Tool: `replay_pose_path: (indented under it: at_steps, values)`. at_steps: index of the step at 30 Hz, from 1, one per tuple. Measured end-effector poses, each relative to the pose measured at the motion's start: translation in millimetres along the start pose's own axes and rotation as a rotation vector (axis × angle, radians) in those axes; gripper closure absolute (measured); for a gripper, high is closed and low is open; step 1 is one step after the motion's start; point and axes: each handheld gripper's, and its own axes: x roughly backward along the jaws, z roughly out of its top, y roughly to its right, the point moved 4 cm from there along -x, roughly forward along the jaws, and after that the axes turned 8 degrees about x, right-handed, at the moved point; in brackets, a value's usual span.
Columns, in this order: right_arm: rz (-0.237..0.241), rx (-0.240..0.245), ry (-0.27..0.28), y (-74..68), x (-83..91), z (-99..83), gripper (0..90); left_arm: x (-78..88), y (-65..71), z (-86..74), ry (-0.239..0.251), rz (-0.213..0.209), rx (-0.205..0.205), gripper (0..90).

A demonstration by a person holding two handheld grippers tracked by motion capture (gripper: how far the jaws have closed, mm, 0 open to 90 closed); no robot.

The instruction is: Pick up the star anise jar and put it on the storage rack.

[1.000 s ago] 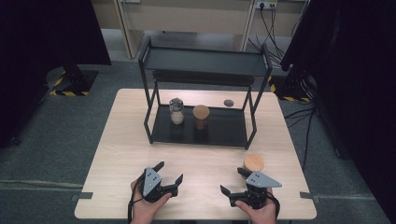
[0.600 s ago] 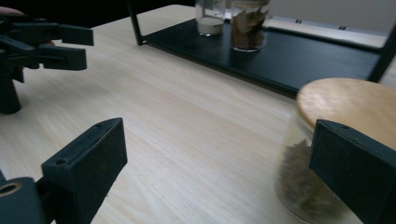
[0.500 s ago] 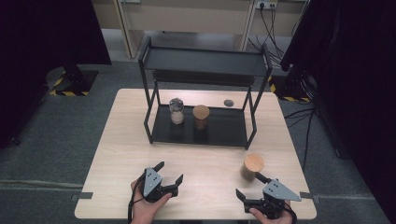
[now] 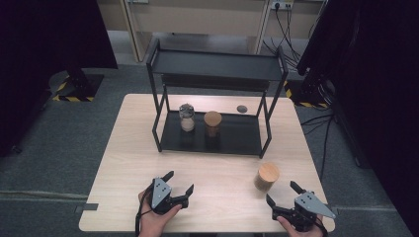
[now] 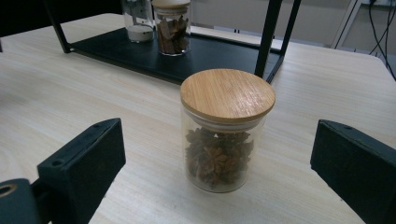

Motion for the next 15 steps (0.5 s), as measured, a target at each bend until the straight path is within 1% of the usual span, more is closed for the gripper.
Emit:
replay_pose_path:
  at_steps: [9, 11, 13, 15]
  values:
    - [-0.015, -0.007, -0.025, 7.0, -28.6, -3.0, 5.7, 0.1, -0.1, 0.0, 0.001, -0.001, 0.001, 12.9]
    - [-0.017, -0.003, -0.027, 7.9, -34.2, -2.8, 6.9, 0.2, -0.2, 0.0, 0.001, -0.001, 0.002, 12.9]
    - [-0.026, 0.012, -0.025, 7.8, -39.5, -2.4, 7.7, 0.1, -0.2, 0.0, 0.001, 0.0, 0.003, 12.9]
    - [-0.03, 0.012, -0.032, 8.6, -45.4, -3.0, 8.9, 0.1, -0.3, 0.0, 0.0, 0.0, 0.003, 12.9]
